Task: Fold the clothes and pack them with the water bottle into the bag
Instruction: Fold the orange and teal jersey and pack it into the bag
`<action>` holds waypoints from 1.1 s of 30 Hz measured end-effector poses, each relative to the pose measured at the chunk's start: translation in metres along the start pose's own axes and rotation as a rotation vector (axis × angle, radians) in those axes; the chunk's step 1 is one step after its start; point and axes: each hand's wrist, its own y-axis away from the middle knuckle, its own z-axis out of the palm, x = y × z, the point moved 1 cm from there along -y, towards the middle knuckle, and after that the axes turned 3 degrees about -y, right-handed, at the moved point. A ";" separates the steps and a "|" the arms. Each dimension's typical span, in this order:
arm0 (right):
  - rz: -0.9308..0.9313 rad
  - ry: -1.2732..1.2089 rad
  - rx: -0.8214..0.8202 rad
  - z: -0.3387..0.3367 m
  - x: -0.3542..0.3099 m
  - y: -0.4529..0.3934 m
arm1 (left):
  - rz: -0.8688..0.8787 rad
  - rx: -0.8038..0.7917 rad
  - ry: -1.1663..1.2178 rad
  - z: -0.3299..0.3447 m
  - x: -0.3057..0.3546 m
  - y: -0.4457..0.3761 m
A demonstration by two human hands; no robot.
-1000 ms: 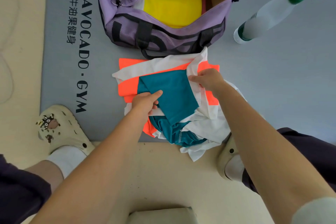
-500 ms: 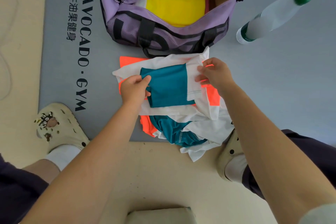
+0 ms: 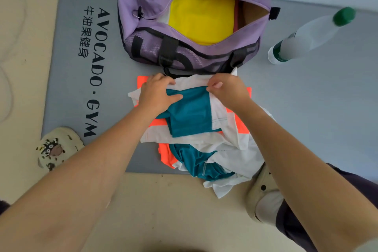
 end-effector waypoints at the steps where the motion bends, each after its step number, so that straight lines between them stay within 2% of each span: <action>1: 0.005 0.086 -0.006 0.002 0.005 -0.002 | -0.007 0.010 -0.023 0.001 -0.002 -0.002; 5: 0.026 0.391 0.054 0.000 0.022 -0.002 | -0.026 0.016 -0.078 -0.002 -0.003 -0.011; 10: -0.006 0.346 -0.051 0.002 0.023 -0.002 | -0.139 -0.146 0.043 -0.002 -0.009 -0.013; 14: -0.117 0.307 -0.087 0.003 0.005 -0.006 | -0.050 -0.085 0.198 -0.009 -0.011 -0.012; 18: -0.291 0.428 -0.202 0.011 -0.018 -0.015 | 0.025 -0.226 0.153 -0.010 -0.011 -0.010; 21: -0.369 0.482 -0.310 0.020 -0.027 -0.015 | 0.081 -0.273 0.220 -0.013 -0.010 -0.007; 24: -0.337 0.487 -0.340 0.018 -0.026 -0.017 | 0.106 -0.286 0.231 -0.015 -0.011 -0.004; 29: -0.310 0.711 -0.341 -0.001 -0.011 -0.022 | 0.041 -0.252 0.197 -0.014 -0.017 -0.003; 33: -0.241 0.659 -0.351 -0.015 0.002 -0.020 | 0.034 -0.281 0.109 -0.011 -0.019 -0.006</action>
